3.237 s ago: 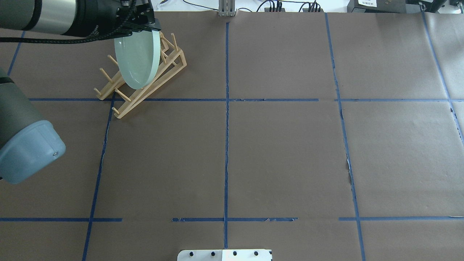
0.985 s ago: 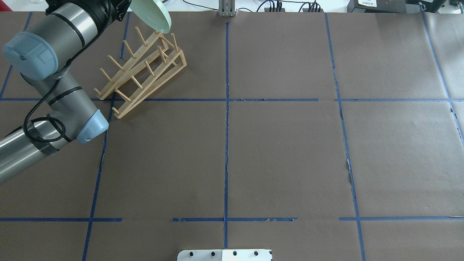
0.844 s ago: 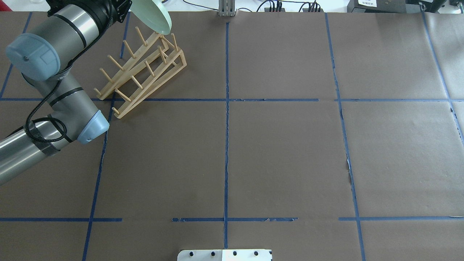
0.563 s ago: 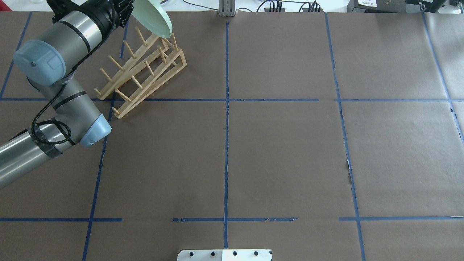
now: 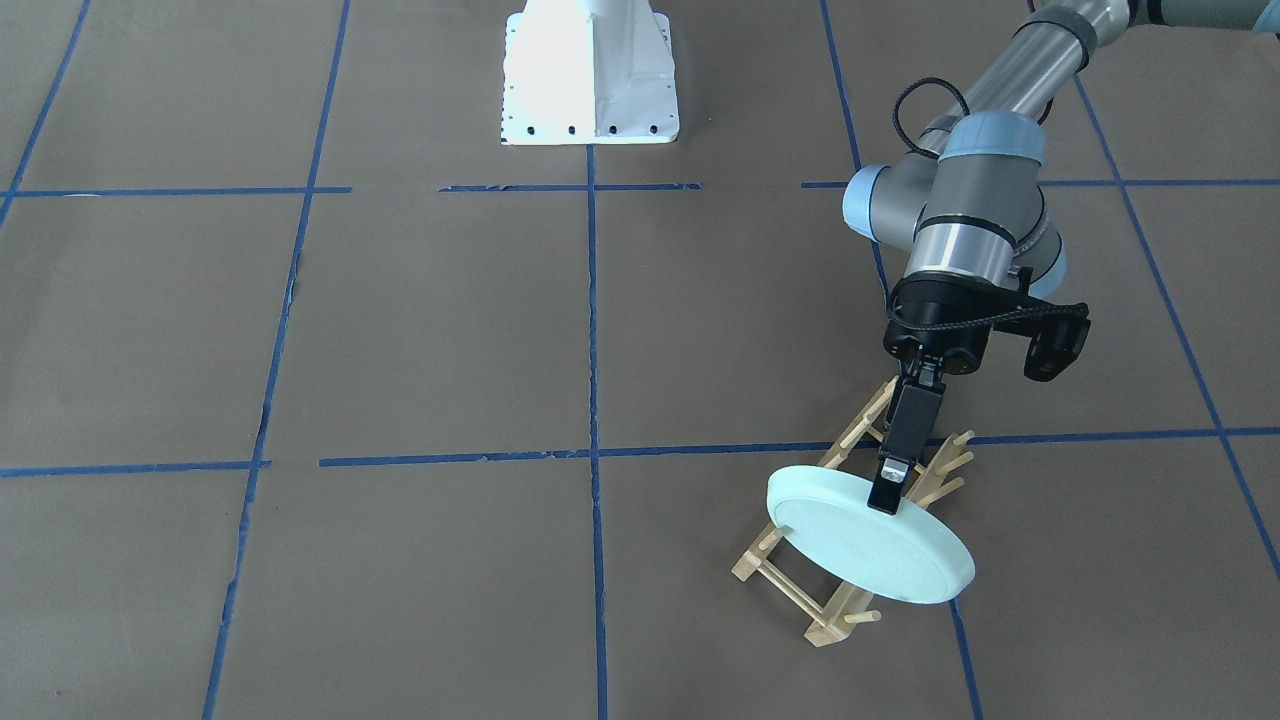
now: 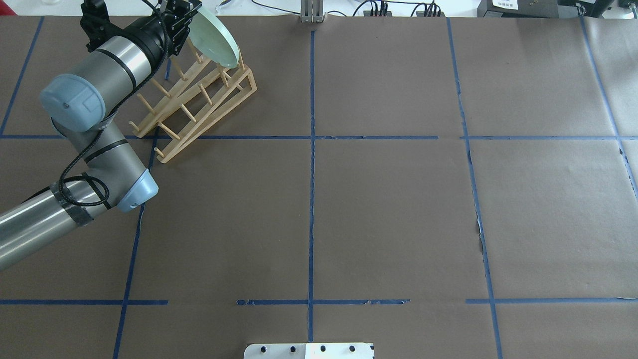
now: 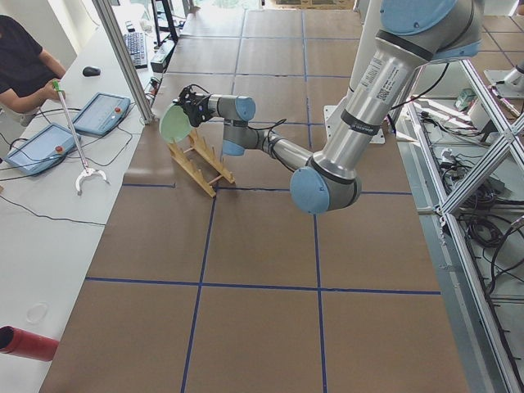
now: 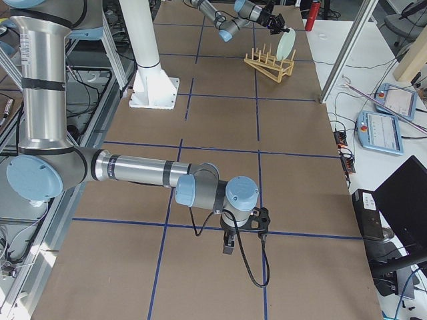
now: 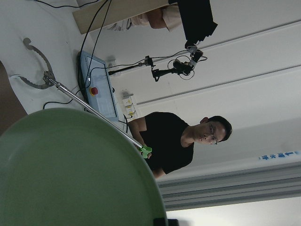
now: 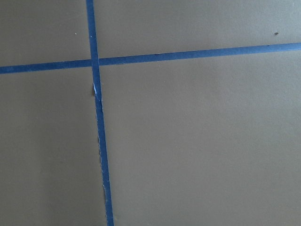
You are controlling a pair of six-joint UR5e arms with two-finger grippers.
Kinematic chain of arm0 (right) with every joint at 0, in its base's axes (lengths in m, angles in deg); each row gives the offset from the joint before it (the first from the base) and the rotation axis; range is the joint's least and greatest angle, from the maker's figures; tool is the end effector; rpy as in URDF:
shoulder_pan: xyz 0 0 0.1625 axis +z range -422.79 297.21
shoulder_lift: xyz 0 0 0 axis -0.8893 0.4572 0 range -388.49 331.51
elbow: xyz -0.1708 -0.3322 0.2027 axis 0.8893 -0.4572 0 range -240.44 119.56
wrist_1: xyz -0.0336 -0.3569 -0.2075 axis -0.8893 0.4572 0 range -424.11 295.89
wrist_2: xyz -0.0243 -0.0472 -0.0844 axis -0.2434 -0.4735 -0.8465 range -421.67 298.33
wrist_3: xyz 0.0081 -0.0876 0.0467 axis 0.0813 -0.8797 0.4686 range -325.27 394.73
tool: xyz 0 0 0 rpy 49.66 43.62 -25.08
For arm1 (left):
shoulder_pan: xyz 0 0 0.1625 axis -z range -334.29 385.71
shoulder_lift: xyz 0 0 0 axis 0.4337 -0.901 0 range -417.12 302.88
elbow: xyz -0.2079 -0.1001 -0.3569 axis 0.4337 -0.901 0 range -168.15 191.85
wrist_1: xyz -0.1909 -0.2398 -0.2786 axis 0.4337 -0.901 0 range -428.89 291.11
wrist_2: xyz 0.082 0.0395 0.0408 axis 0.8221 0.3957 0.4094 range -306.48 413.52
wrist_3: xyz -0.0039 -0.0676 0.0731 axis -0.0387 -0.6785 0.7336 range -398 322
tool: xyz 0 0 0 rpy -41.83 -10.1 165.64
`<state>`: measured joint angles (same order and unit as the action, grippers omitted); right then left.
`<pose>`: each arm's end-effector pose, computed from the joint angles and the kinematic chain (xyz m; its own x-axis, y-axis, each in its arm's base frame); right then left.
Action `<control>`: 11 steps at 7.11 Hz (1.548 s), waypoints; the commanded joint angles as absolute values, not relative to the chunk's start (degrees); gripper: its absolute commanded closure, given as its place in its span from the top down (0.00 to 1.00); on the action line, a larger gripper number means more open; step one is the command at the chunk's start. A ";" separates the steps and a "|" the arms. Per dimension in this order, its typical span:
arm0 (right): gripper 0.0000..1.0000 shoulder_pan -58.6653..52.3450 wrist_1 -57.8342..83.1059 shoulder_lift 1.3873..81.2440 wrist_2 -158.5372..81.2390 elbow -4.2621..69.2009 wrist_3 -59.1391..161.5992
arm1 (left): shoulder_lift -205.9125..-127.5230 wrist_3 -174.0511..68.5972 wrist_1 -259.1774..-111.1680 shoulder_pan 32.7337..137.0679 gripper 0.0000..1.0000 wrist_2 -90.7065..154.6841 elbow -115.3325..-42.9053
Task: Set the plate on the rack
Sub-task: 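Lower the plate into the rack slots and open the left gripper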
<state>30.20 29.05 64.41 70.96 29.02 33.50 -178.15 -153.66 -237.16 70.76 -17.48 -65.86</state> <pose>0.0897 -0.4565 0.6948 0.7316 0.0950 0.6751 -0.0362 0.9943 -0.1006 0.3573 -0.5925 0.2902 -0.4664 -0.1123 -0.8774 0.7717 0.4333 -0.4656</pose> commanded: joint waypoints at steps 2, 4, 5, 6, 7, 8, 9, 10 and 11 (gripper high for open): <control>1.00 30.20 29.05 64.41 70.96 29.03 33.50 | -178.06 -153.66 -238.43 70.00 0.00 -17.32 -64.35; 1.00 30.20 29.05 64.41 70.96 29.03 33.50 | -177.89 -153.40 -238.87 70.09 0.99 -18.02 -64.44; 1.00 30.20 29.05 64.41 70.96 28.95 33.50 | -177.89 -152.96 -238.87 70.09 1.00 -18.02 -64.53; 1.00 30.20 29.05 64.41 70.96 29.03 33.50 | -177.89 -152.87 -238.87 70.09 1.00 -18.02 -64.61; 1.00 30.20 29.05 64.41 70.96 29.03 33.50 | -177.89 -152.78 -238.87 70.18 1.00 -18.11 -64.70; 1.00 30.20 29.05 64.41 70.96 29.03 33.50 | -177.89 -151.65 -238.79 70.53 1.00 -18.37 -64.88; 1.00 30.20 29.05 64.41 70.96 29.03 33.50 | -178.06 -144.42 -238.52 72.01 1.00 -22.64 -66.01; 1.00 30.20 29.05 64.41 70.96 29.03 33.50 | -177.71 -136.51 -237.22 73.33 1.00 -25.90 -67.41; 1.00 30.20 29.05 64.41 70.96 29.03 33.50 | -177.27 -127.91 -232.77 74.21 1.00 -27.85 -69.95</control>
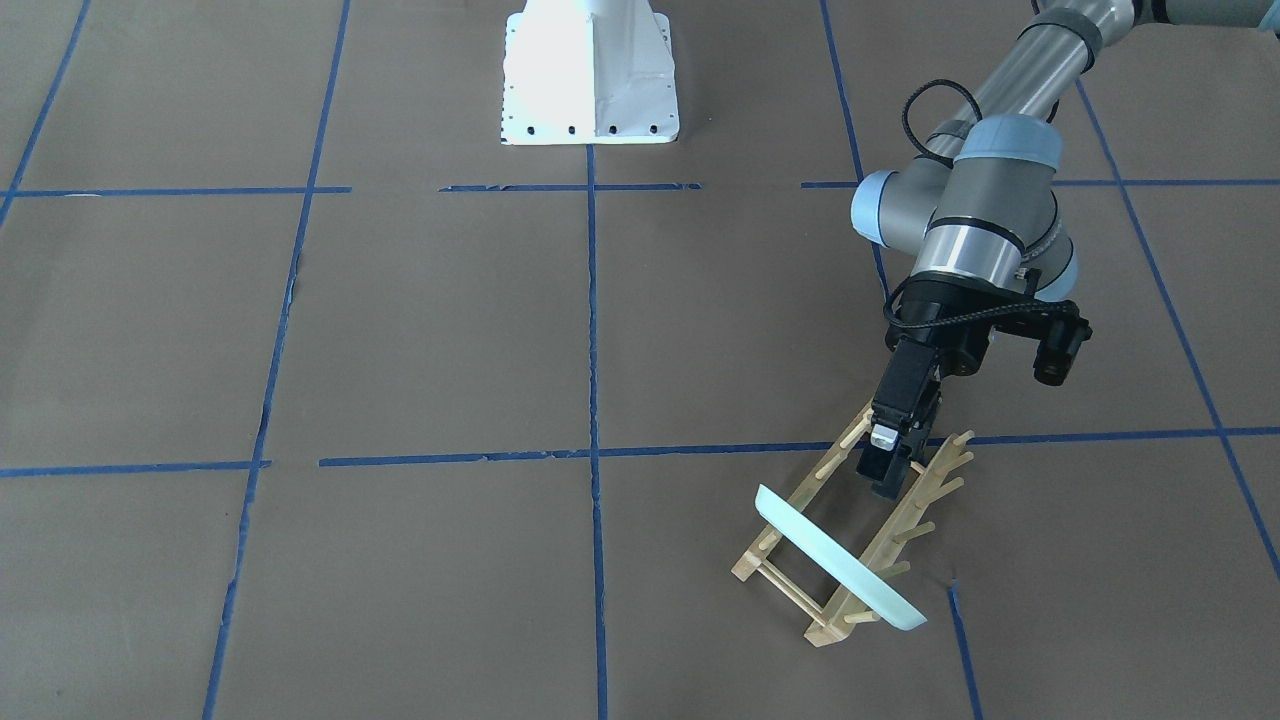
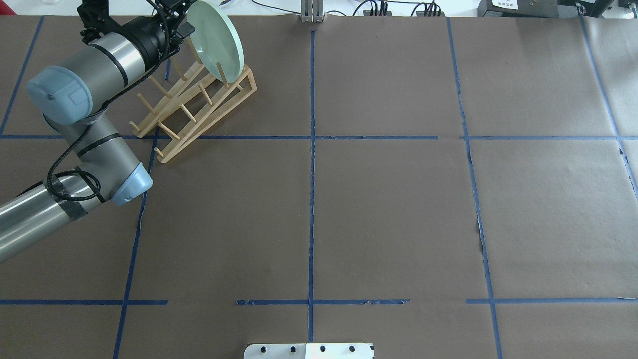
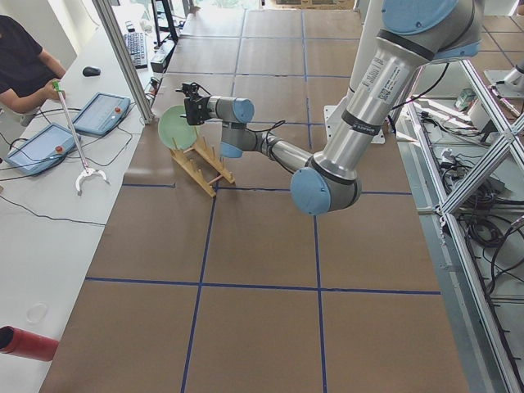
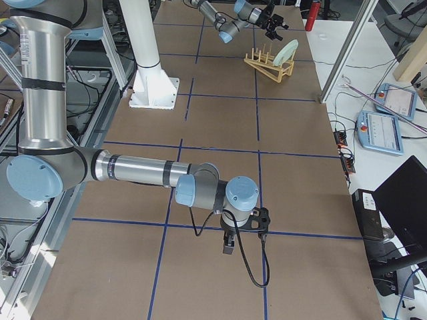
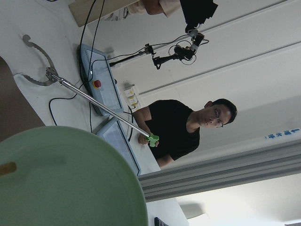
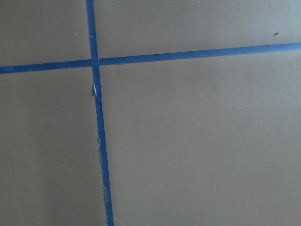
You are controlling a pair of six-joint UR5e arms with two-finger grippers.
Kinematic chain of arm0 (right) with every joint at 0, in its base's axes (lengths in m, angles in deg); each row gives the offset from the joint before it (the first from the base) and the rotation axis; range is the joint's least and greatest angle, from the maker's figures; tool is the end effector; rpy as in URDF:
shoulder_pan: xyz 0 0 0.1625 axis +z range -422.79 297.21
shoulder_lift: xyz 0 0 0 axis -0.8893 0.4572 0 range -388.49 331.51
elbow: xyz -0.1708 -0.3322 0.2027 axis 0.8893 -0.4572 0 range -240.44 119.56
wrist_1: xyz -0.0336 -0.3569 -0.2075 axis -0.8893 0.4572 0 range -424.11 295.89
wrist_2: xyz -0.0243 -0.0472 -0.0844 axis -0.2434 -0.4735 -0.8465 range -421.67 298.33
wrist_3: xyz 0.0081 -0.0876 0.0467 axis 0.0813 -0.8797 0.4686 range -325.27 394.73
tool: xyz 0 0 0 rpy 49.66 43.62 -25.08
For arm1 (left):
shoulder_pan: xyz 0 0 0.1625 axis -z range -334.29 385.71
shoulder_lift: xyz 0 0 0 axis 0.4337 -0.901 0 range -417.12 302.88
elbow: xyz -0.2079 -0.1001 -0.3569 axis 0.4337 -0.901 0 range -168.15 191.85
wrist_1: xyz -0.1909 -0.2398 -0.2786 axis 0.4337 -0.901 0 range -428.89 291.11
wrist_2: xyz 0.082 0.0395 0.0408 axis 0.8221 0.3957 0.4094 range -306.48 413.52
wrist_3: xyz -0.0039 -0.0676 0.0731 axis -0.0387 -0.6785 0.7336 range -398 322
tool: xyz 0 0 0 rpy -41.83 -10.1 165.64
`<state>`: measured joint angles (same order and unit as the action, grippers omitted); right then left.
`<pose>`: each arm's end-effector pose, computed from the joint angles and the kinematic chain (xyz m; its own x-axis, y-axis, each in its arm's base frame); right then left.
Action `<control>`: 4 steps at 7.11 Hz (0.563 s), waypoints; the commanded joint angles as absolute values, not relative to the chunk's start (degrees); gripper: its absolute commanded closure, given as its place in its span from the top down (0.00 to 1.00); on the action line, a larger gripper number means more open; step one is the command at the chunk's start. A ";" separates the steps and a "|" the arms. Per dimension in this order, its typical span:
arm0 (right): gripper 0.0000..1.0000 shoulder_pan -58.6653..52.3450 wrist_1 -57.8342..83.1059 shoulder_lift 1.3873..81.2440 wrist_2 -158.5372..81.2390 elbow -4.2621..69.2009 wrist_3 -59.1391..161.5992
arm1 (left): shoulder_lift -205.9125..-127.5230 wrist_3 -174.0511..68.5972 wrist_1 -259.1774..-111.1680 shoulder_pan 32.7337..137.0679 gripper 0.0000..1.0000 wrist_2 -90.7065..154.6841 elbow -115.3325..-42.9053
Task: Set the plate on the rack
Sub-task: 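Lower the plate into the rack slots and open the left gripper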
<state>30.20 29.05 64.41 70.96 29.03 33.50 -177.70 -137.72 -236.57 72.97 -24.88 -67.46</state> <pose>0.0897 -0.4565 0.6947 0.7316 0.0948 0.6751 -0.0362 0.9943 -0.1004 0.3411 -0.5951 0.2832 -0.2325 0.0079 -0.9726 0.8274 0.5272 -0.1935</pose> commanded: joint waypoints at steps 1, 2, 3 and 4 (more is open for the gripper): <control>1.00 30.20 29.05 64.41 70.96 29.03 33.50 | -176.75 -117.90 -224.02 75.53 1.00 -30.30 -74.67; 1.00 30.20 29.05 64.41 70.96 29.03 33.50 | -174.92 -109.27 -216.02 75.71 1.00 -32.07 -79.33; 1.00 30.20 29.05 64.41 70.96 29.03 33.50 | -173.33 -100.84 -210.28 76.32 1.00 -32.26 -82.51; 1.00 30.20 29.05 64.41 70.96 29.03 33.50 | -171.84 -93.27 -206.48 77.81 1.00 -32.26 -83.94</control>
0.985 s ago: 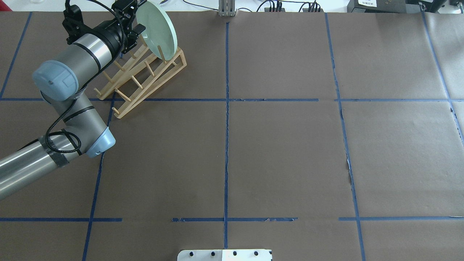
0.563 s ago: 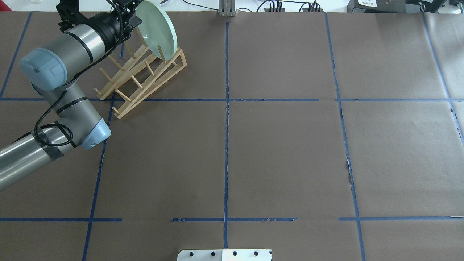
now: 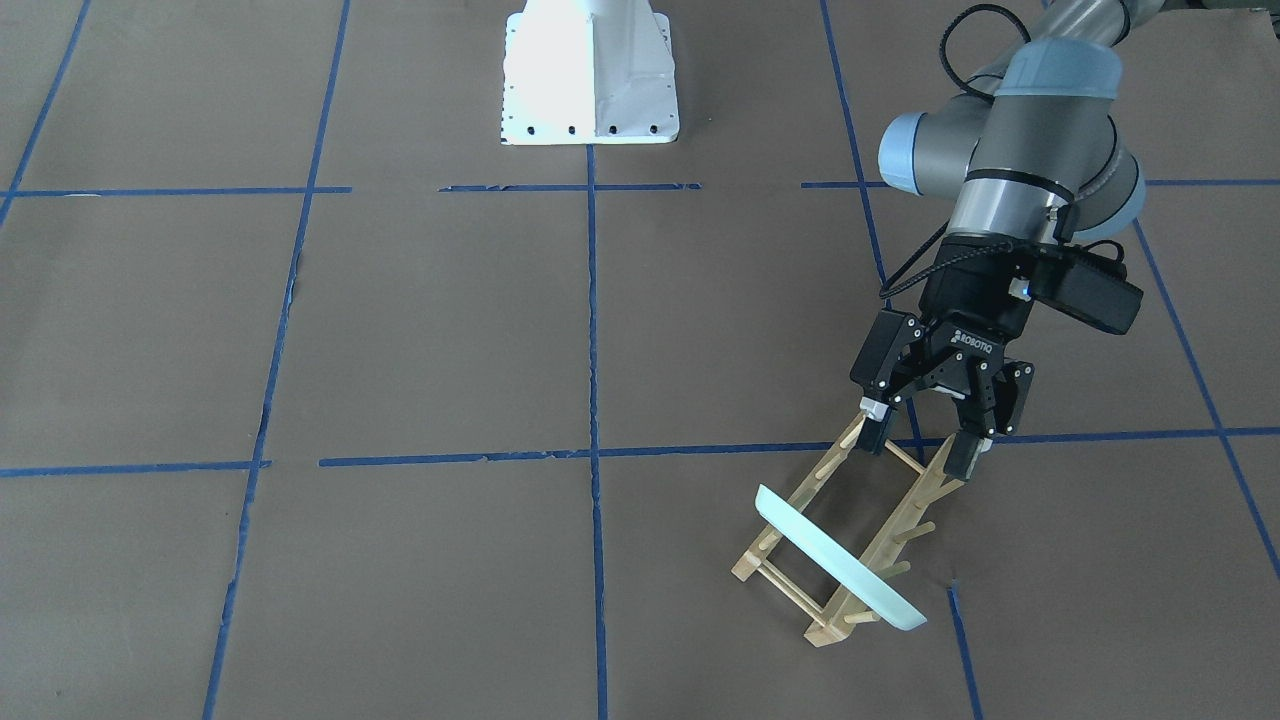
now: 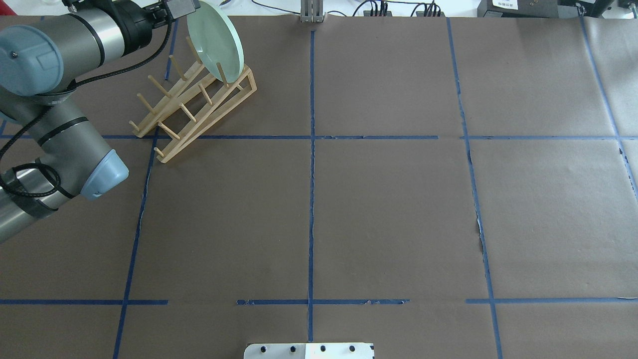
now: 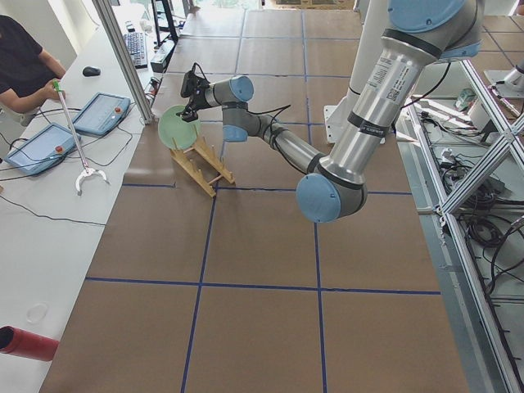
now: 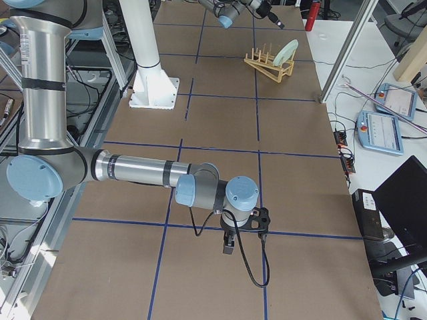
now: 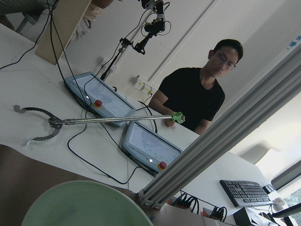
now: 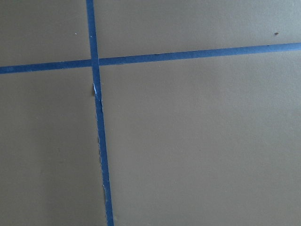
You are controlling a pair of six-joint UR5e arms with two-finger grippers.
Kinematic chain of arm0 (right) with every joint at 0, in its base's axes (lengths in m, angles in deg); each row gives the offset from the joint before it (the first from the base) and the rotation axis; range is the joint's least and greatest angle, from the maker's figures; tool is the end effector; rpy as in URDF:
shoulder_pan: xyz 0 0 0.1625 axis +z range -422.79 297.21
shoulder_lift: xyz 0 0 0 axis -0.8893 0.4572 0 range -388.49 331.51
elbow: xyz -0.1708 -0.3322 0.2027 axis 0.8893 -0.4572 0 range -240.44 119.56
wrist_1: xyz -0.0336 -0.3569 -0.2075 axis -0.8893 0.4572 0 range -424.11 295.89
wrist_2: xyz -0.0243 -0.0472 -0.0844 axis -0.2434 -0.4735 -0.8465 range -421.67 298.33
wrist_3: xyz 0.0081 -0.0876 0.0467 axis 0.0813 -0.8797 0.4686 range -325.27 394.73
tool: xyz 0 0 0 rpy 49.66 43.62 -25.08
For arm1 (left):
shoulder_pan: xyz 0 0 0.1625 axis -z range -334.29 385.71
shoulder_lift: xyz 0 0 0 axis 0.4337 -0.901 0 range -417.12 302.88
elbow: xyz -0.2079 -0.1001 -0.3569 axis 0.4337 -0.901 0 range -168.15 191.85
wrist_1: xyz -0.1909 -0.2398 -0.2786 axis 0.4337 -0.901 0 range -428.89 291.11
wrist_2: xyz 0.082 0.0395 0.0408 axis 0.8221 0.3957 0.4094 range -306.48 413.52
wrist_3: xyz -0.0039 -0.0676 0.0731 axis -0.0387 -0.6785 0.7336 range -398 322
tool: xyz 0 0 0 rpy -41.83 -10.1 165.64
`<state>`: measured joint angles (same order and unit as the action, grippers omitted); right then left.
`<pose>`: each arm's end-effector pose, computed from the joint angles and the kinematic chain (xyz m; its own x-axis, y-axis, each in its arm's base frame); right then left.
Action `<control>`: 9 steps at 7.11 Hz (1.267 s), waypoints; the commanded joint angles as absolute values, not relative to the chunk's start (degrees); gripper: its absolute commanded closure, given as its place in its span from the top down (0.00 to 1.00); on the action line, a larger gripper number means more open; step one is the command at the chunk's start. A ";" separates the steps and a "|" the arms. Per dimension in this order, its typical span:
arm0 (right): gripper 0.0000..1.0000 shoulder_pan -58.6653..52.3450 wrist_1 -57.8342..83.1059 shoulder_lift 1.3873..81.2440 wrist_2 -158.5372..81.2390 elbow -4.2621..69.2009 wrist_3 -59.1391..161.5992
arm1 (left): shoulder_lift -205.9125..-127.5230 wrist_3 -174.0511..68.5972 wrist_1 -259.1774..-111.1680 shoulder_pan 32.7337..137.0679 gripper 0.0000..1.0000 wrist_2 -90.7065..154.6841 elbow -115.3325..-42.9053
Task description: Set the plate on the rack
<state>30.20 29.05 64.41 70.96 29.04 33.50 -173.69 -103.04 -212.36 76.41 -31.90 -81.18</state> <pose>0.0897 -0.4565 0.6946 0.7316 0.0947 0.6751 -0.0362 0.9943 -0.1003 0.2971 -0.5860 0.2619 0.4160 0.1559 -0.8959 0.7126 0.5562 0.4276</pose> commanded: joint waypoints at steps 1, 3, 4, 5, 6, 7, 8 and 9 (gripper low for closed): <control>1.00 30.20 29.05 64.41 70.96 29.03 33.50 | -170.95 -83.88 -201.05 79.65 1.00 -32.43 -86.47; 1.00 30.20 29.05 64.41 70.96 29.03 33.50 | -170.77 -72.76 -187.17 85.96 1.00 -42.56 -88.26; 1.00 30.20 29.05 64.41 70.96 29.03 33.50 | -170.42 -69.32 -184.93 89.13 1.00 -47.07 -87.91; 1.00 30.20 29.05 64.41 70.96 29.03 33.50 | -169.63 -67.63 -178.56 92.21 1.00 -54.68 -87.30; 1.00 30.20 29.05 64.41 70.96 29.03 33.50 | -169.36 -62.31 -174.40 95.63 1.00 -60.24 -84.85; 1.00 30.20 29.05 64.41 70.96 28.95 33.50 | -166.84 -58.34 -173.32 100.19 1.00 -69.61 -82.48; 1.00 30.20 29.05 64.41 70.96 28.95 33.50 | -160.55 -56.39 -173.57 103.37 1.00 -75.79 -82.28; 1.00 30.20 29.05 64.41 70.96 28.95 33.41 | -157.61 -47.06 -171.83 105.92 1.00 -76.37 -79.67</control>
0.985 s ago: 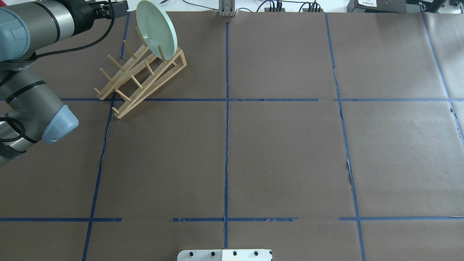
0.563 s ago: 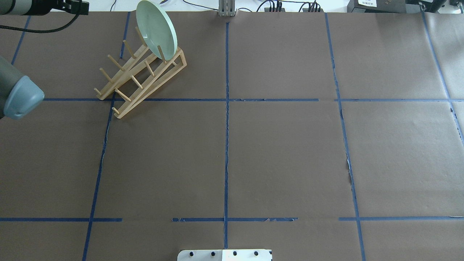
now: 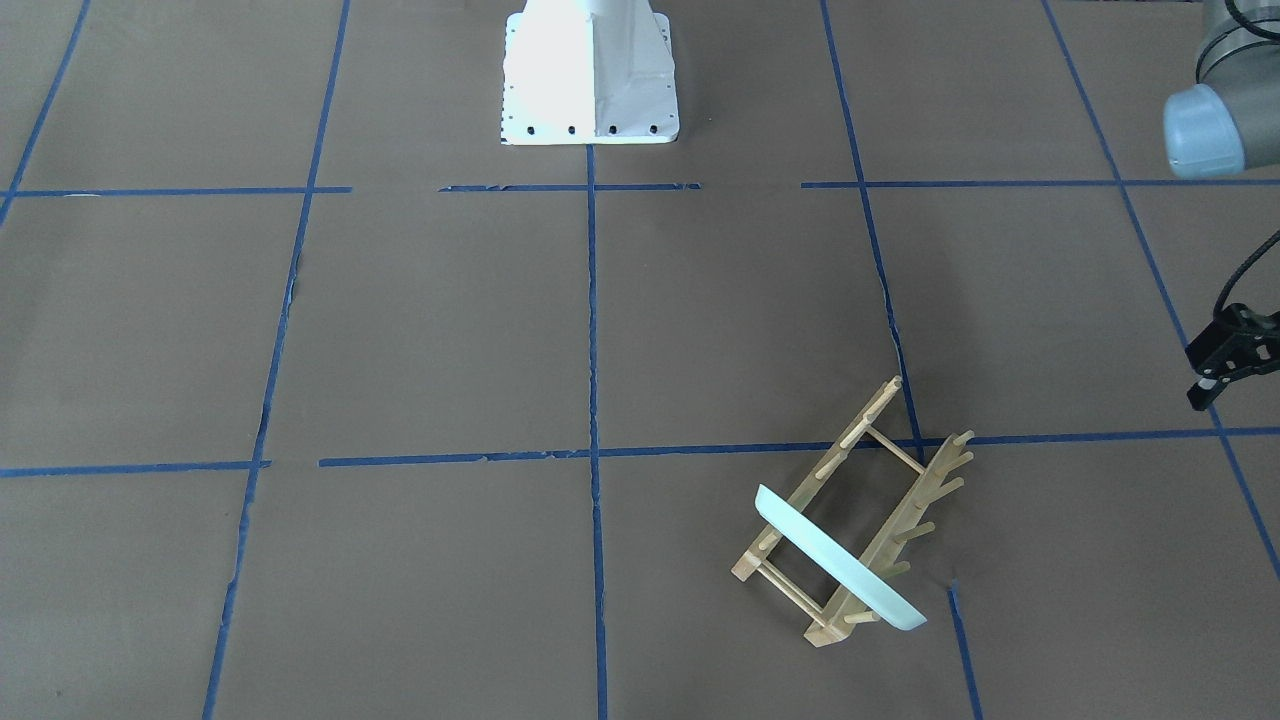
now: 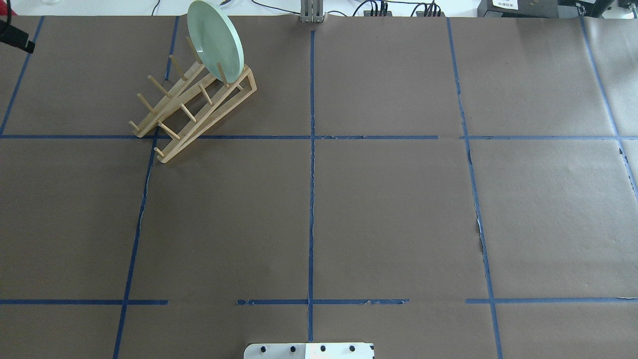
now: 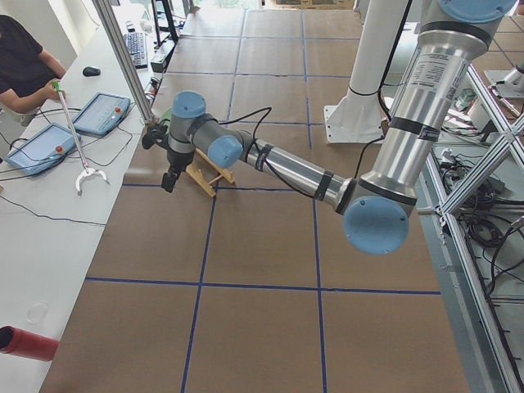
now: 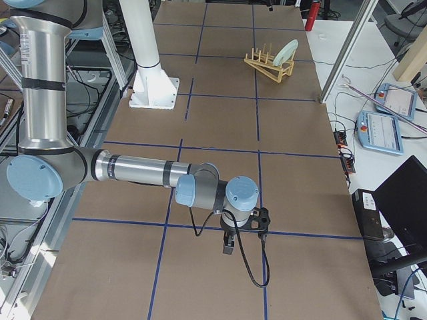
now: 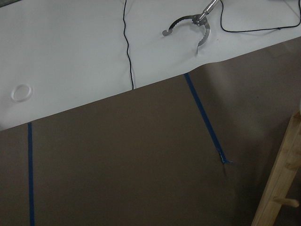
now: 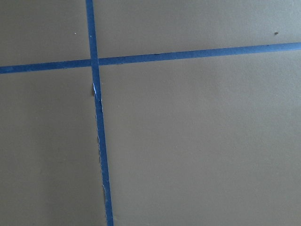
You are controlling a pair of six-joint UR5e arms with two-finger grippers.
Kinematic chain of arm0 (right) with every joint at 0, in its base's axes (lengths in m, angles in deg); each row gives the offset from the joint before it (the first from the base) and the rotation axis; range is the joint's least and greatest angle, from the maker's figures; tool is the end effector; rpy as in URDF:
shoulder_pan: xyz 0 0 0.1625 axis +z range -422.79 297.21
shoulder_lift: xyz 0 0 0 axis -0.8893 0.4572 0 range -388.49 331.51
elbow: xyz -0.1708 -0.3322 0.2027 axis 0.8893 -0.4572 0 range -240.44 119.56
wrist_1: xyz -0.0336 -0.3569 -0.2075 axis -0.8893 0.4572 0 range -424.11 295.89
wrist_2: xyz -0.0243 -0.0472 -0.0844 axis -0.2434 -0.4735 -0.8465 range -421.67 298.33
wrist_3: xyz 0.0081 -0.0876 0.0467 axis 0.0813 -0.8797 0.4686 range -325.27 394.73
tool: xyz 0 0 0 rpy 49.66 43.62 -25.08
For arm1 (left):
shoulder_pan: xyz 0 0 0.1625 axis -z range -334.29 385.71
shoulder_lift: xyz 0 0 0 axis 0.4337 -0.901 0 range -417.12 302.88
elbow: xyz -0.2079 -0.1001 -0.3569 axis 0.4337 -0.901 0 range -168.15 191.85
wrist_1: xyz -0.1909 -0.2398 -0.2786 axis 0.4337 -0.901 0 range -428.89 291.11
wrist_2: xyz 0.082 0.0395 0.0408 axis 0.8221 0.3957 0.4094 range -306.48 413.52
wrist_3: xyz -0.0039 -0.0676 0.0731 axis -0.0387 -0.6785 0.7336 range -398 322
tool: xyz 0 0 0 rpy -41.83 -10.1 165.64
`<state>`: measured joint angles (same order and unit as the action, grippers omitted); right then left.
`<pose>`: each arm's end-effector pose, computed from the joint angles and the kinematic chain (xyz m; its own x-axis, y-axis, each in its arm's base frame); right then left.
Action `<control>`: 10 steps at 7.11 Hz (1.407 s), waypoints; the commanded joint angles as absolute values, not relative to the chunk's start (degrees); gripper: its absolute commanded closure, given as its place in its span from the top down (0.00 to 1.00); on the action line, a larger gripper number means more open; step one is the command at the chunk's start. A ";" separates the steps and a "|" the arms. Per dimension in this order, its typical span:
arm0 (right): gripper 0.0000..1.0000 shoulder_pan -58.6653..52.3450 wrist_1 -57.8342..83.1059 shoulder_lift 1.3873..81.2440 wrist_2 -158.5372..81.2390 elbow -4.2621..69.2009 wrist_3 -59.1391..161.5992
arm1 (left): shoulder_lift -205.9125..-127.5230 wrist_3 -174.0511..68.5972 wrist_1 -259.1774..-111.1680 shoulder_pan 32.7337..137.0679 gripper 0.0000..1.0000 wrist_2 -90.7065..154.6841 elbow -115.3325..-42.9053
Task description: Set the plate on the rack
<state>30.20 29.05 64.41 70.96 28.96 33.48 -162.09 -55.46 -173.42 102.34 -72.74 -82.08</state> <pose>0.0897 -0.4564 0.6953 0.7316 0.0953 0.6751 -0.0359 0.9942 -0.1014 0.0683 -0.6090 0.4581 0.7343 0.2365 -0.6362 0.0288 0.9256 0.3773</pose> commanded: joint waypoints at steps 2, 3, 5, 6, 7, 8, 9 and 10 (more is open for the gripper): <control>1.00 30.20 29.05 64.41 70.96 29.03 33.50 | -155.66 -32.07 -164.56 110.33 1.00 -76.47 -71.07; 1.00 30.20 29.05 64.41 70.96 29.03 33.50 | -151.99 -31.93 -163.13 112.26 1.00 -76.73 -71.03; 1.00 30.20 29.05 64.41 70.96 29.03 33.50 | -144.79 -32.02 -162.85 114.12 1.00 -80.58 -77.14; 1.00 30.20 29.05 64.41 70.96 29.03 33.50 | -143.53 -32.11 -159.37 114.12 1.00 -80.60 -81.53; 1.00 30.20 29.05 64.41 70.96 29.03 33.50 | -143.61 -32.11 -155.77 114.21 1.00 -80.51 -83.93; 1.00 30.20 29.05 64.41 70.96 29.03 33.50 | -143.61 -32.02 -155.64 114.21 1.00 -80.34 -84.56; 1.00 30.20 29.05 64.41 70.96 29.03 33.50 | -144.39 -32.02 -155.64 114.30 1.00 -80.34 -84.39; 1.00 30.20 29.05 64.41 70.96 29.03 33.50 | -144.57 -32.02 -155.55 116.47 1.00 -80.25 -84.30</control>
<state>30.20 29.05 64.41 70.95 29.03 33.50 -144.21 -32.03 -155.81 114.78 -80.33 -84.20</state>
